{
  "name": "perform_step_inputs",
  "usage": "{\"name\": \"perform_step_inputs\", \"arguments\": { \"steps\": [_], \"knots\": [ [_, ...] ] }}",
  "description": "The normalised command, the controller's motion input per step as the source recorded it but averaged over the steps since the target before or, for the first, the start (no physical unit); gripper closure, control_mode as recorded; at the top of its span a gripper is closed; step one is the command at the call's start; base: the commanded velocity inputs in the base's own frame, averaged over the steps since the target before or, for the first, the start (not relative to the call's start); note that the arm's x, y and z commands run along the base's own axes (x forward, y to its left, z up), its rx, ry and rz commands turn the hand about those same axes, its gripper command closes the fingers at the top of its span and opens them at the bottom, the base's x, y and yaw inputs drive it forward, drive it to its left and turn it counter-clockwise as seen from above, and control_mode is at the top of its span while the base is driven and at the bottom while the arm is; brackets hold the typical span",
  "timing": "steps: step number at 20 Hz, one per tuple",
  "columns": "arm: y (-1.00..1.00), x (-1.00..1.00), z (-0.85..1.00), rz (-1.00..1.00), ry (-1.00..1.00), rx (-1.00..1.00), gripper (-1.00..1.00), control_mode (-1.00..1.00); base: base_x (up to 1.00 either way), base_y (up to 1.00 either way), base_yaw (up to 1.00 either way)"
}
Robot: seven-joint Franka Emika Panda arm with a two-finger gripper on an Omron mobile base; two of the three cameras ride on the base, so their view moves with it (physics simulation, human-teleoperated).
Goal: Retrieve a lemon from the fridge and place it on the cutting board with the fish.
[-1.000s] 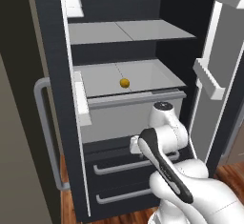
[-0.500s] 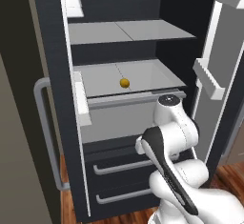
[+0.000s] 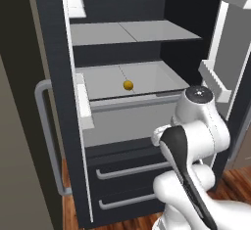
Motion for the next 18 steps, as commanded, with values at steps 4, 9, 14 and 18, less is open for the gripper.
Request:
{"name": "perform_step_inputs", "arguments": {
  "steps": [4,9,14,18],
  "knots": [
    [-0.53,-0.01,0.03,0.0,-0.01,0.25,-1.0,-1.0,0.0,0.0,0.0],
    [-0.17,-0.02,0.0,0.0,-0.05,0.11,-1.0,-1.0,0.0,0.0,0.0],
    [0.15,0.02,0.0,0.0,0.0,0.0,-1.0,-1.0,0.0,0.0,0.0],
    [0.37,0.14,0.0,-0.01,0.0,0.0,-1.0,-1.0,0.0,0.0,0.0]
  ]
}}
